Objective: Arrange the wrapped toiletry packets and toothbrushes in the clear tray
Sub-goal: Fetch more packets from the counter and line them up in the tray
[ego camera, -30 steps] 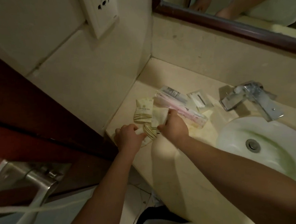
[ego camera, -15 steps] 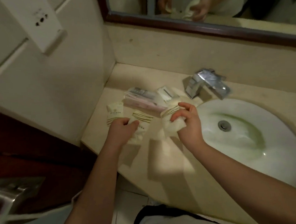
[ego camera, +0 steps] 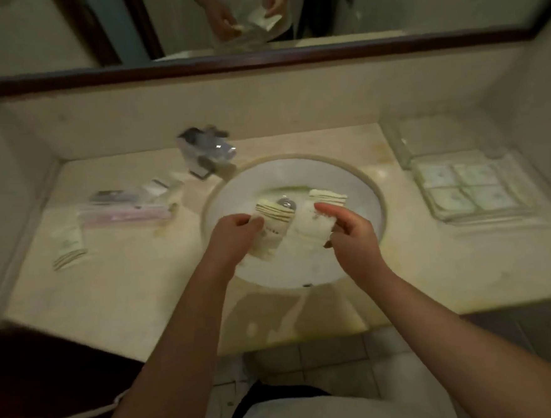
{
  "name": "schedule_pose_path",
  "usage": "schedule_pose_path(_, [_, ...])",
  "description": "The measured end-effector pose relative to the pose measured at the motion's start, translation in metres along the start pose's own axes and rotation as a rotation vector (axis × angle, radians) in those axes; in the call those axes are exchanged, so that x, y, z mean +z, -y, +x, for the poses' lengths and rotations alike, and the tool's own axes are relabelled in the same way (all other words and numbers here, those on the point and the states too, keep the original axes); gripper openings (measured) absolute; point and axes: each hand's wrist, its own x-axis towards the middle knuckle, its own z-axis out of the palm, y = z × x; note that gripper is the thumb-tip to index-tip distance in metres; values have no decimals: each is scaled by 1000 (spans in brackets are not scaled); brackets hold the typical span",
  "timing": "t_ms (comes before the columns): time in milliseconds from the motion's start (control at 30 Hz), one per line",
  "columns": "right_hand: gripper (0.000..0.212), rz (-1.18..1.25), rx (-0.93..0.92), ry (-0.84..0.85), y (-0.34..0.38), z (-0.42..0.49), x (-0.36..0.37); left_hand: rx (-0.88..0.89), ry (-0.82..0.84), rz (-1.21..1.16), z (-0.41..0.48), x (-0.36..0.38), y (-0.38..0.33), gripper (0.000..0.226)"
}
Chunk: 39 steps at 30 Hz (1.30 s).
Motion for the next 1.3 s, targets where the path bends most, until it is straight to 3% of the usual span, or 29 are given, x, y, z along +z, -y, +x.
schedule_pose_path(100, [43,161,71,-66,-5,-20,-65,40,66,24,-15,60,-19,20])
schedule_pose_path(200, [30,85,60,-236,-11,-29,-115,58,133,38,-25,111,-38,18])
schedule_pose_path(433, [62,131,76,-355,-23,-6,-195,119,240,94,-19,192,-82,29])
schedule_pose_path(600, [54,132,169,-435,-36,28,-235,122,281,107,19,241,-103,23])
schedule_pose_path(900, [33,18,334,-542,-62,76,-308,111,318,102,77,306,-126,9])
schedule_pose_path(1133, [26,68,425,-642,-85,103,-343,159,283,205,100,324,-139,31])
schedule_pose_path(1300, [31,95,478,-608,-96,129,-363,205,234,316,118,351,-152,17])
